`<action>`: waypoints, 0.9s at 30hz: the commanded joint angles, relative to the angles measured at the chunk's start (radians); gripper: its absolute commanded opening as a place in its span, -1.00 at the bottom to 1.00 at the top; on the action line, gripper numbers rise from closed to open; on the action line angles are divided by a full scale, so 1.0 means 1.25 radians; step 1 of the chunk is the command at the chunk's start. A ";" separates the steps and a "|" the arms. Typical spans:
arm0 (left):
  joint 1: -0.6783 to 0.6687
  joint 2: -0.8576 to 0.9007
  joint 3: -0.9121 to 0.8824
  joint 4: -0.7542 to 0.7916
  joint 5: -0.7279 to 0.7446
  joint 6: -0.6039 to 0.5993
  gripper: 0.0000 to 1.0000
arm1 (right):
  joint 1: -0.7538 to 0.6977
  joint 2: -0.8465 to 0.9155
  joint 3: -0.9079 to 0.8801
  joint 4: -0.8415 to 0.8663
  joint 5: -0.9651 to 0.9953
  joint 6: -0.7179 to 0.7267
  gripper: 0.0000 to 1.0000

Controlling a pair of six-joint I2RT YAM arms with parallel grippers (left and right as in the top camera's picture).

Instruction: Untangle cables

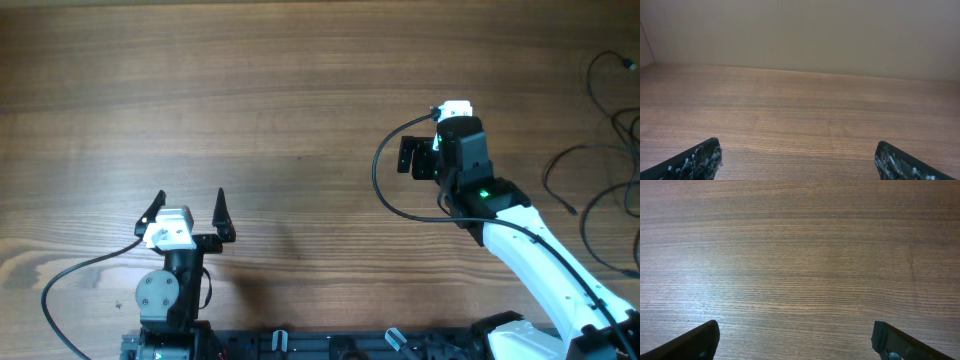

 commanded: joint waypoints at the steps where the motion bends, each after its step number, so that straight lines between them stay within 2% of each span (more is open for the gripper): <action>1: 0.002 -0.009 -0.009 0.003 0.009 0.016 1.00 | -0.002 0.000 0.002 0.003 -0.013 -0.007 1.00; 6: 0.002 -0.009 -0.009 0.003 0.009 0.016 1.00 | -0.002 -0.045 0.002 -0.002 -0.011 -0.008 1.00; 9: 0.002 -0.009 -0.009 0.003 0.009 0.016 1.00 | -0.005 -0.153 -0.008 -0.054 0.041 -0.110 1.00; 11: 0.002 -0.009 -0.009 0.003 0.009 0.016 1.00 | -0.017 -0.210 -0.067 -0.018 0.057 -0.119 1.00; 16: 0.002 -0.009 -0.009 0.003 0.009 0.016 1.00 | -0.112 -0.484 -0.360 0.185 -0.081 -0.133 1.00; 20: 0.002 -0.009 -0.009 0.003 0.009 0.016 1.00 | -0.119 -0.667 -0.485 0.195 -0.103 -0.133 1.00; 27: 0.002 -0.009 -0.009 0.003 0.009 0.016 1.00 | -0.119 -0.889 -0.572 0.160 -0.150 -0.202 1.00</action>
